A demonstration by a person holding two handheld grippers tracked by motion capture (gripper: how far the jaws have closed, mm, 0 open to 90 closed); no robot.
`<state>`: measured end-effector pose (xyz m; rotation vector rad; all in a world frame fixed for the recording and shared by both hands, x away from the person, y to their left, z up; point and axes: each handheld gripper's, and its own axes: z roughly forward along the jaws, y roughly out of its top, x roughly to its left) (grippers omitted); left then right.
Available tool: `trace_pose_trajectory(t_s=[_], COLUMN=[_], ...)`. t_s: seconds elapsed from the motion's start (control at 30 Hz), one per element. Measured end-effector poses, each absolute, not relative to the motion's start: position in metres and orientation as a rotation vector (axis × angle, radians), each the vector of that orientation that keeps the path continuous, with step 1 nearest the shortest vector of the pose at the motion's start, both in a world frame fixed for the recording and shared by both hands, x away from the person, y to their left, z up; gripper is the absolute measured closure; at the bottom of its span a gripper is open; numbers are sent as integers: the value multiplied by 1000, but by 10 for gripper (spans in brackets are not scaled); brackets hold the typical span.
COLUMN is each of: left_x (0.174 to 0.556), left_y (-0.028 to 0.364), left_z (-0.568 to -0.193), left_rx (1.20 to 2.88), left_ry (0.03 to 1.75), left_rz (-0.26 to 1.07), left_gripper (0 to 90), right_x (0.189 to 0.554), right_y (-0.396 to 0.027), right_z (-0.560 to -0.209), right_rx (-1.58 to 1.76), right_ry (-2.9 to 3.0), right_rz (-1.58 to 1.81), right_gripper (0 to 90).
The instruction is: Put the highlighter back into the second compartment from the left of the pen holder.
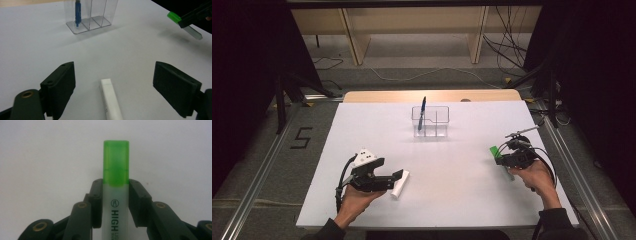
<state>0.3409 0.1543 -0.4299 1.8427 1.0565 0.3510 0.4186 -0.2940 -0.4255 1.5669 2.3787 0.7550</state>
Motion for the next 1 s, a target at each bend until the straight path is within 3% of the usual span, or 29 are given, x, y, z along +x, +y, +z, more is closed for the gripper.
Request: trace_pose_trajectory(t_s=[0.53,1.0], left_x=[341,341], left_y=[155,156], left_z=[-431,-430], left_rx=[1840,1835], left_ry=[1059,1054], left_rz=[341,338], left_gripper=[173,157], right_x=[414,450], right_y=[-267,-209], right_z=[-393,-369], right_rx=[1358,1249], right_ry=[2135,2014], right_rz=[1118,1268], right_gripper=[673,673])
